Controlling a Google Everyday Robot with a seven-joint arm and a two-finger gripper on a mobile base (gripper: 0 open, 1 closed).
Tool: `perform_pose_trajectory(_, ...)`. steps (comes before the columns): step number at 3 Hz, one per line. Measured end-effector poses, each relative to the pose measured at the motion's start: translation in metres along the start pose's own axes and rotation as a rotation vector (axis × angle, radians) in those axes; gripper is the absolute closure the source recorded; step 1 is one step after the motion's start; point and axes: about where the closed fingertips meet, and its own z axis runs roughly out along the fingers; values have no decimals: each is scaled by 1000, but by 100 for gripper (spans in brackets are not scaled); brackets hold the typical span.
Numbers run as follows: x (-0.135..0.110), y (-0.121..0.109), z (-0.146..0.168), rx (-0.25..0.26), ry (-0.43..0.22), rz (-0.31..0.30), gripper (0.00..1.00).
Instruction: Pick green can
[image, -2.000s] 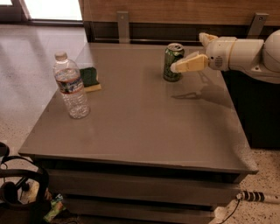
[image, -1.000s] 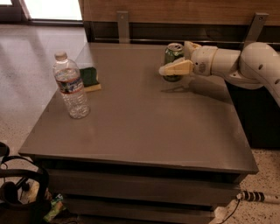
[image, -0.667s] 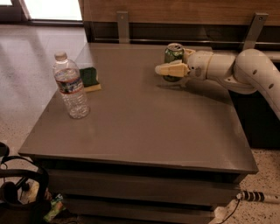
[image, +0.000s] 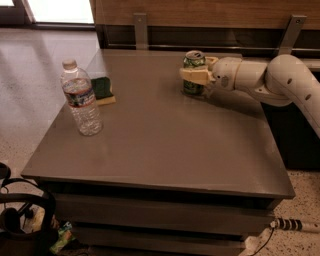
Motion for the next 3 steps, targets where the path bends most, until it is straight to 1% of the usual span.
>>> perform_pose_trajectory(1,0,2,3,-5,0,0,100)
perform_pose_trajectory(2,0,2,3,-5,0,0,100)
perform_pose_trajectory(3,-16,4,1,-6,10,-41,100)
